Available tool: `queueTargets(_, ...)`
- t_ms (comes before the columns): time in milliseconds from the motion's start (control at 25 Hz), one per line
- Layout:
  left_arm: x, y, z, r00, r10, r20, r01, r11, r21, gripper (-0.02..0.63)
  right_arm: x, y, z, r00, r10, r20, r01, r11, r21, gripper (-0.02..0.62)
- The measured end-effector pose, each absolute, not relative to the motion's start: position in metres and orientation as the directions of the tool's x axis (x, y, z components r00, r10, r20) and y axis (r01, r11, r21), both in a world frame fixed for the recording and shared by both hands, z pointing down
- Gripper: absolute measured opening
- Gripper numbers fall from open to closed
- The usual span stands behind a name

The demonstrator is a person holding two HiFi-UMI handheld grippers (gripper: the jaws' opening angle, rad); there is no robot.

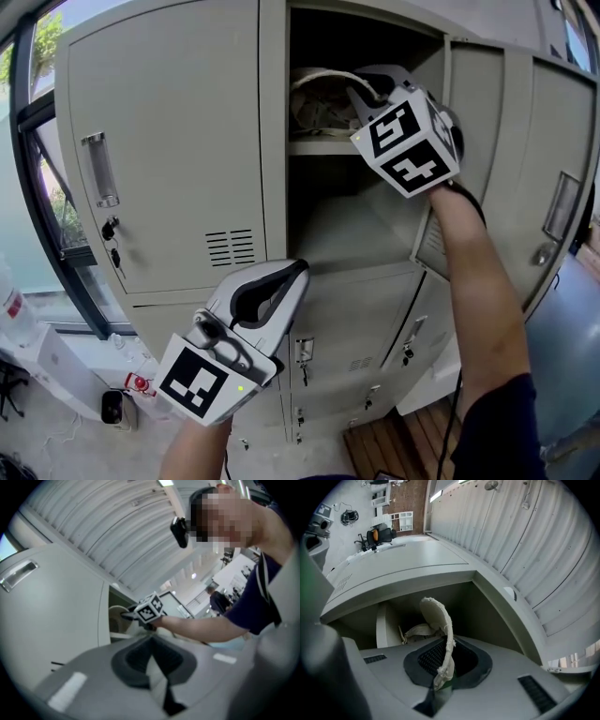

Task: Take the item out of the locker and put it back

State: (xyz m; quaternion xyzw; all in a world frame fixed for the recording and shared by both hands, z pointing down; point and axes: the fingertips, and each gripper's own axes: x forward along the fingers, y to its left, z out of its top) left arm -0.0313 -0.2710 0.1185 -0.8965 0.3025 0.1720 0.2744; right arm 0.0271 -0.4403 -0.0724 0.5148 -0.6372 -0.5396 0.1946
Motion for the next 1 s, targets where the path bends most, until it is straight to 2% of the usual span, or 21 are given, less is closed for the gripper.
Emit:
queueTargets(440, -0.03, -0.275, 0.123, 0.753, -0.451, -0.48, -0.642, -0.664, -0.384, 0.003, 0.017, -0.466, -0.046, -0.407, -0.902, -0.146, -0.322, -0.008, 0.947, 0.021)
queueTargets(1000, -0.028, -0.276, 0.13, 0.75, -0.464, -0.472, -0.646, -0.669, -0.369, 0.003, 0.015, -0.47, -0.026, -0.431, -0.901, -0.056, -0.277, 0.073, 0.958, 0.021)
